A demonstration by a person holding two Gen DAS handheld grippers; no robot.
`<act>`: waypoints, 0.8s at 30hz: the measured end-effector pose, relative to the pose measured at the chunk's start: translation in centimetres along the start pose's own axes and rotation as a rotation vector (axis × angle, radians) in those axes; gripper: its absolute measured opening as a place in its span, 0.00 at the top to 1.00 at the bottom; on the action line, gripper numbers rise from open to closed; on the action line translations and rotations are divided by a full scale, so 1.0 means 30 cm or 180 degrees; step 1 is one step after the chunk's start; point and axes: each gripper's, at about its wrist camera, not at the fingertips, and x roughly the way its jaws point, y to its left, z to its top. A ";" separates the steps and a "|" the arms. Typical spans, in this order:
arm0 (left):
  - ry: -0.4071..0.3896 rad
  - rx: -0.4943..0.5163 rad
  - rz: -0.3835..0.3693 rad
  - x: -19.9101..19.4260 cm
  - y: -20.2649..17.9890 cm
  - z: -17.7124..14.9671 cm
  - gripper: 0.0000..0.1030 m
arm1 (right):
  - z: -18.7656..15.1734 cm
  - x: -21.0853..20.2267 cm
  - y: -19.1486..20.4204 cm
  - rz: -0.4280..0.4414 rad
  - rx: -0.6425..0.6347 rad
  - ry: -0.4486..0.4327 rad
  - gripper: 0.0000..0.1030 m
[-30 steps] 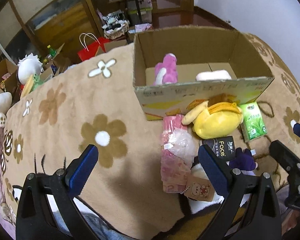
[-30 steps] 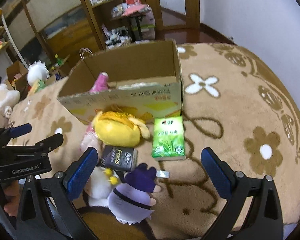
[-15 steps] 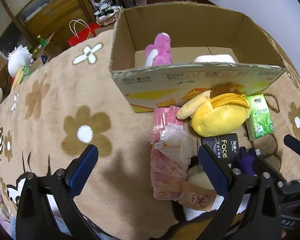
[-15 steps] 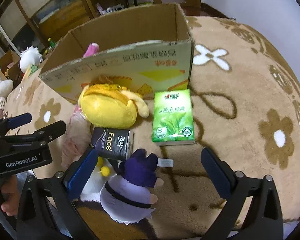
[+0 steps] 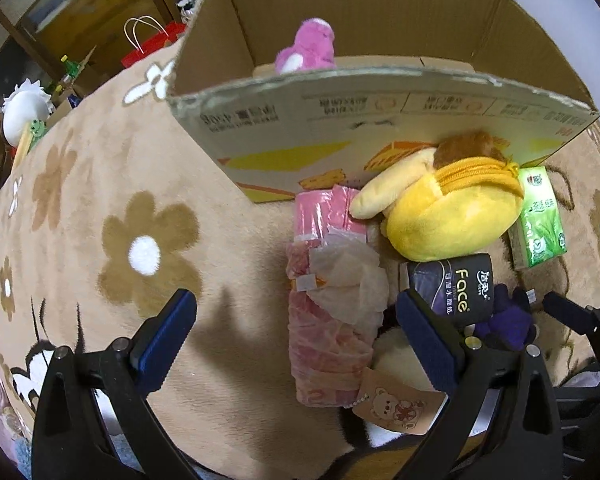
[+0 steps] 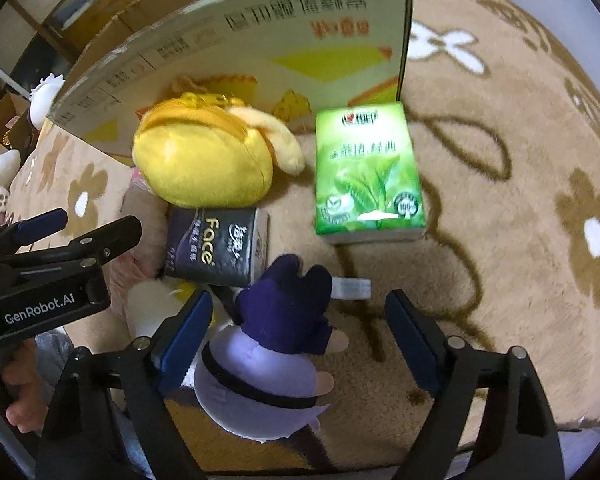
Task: Organize soft objects
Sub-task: 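Grasp the purple-and-white plush doll with the right tool while the left tool approaches the pink wrapped roll, then grasp the pink plastic-wrapped roll with the left tool and lift it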
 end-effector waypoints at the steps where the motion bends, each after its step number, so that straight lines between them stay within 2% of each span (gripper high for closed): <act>1: 0.0026 0.0011 0.0003 0.009 -0.003 0.001 0.04 | -0.002 0.007 -0.001 0.0016 0.0010 0.0033 0.15; 5: 0.0109 0.0069 0.0038 0.048 -0.017 0.005 0.04 | -0.010 0.026 0.003 0.0037 0.0009 0.0116 0.17; 9: 0.0174 0.0118 0.0169 0.094 -0.028 0.002 0.04 | -0.016 0.044 0.024 0.0013 -0.0003 0.0165 0.26; 11: 0.0211 0.0112 0.0209 0.115 -0.027 0.002 0.04 | -0.015 0.048 0.033 0.0043 -0.0008 0.0173 0.35; 14: 0.0261 0.0070 0.0198 0.138 -0.021 0.000 0.06 | -0.017 0.053 0.050 0.0053 -0.0047 0.0172 0.37; 18: 0.0311 0.0000 0.0026 0.139 -0.009 0.001 0.22 | -0.020 0.046 0.061 0.0065 -0.0048 0.0131 0.42; 20: 0.0318 -0.0005 -0.0038 0.137 -0.007 -0.006 0.29 | -0.020 0.039 0.076 0.0021 -0.0073 0.0081 0.48; 21: 0.0319 -0.0001 -0.0060 0.135 -0.004 -0.010 0.33 | -0.018 0.031 0.077 -0.0028 -0.0100 0.0032 0.56; 22: 0.0318 0.0004 -0.0070 0.134 -0.004 -0.012 0.35 | -0.015 0.025 0.077 -0.0044 -0.0118 0.0000 0.57; 24: 0.0317 0.0019 -0.0056 0.129 -0.008 -0.016 0.46 | -0.013 0.019 0.080 -0.0018 -0.0116 -0.0014 0.59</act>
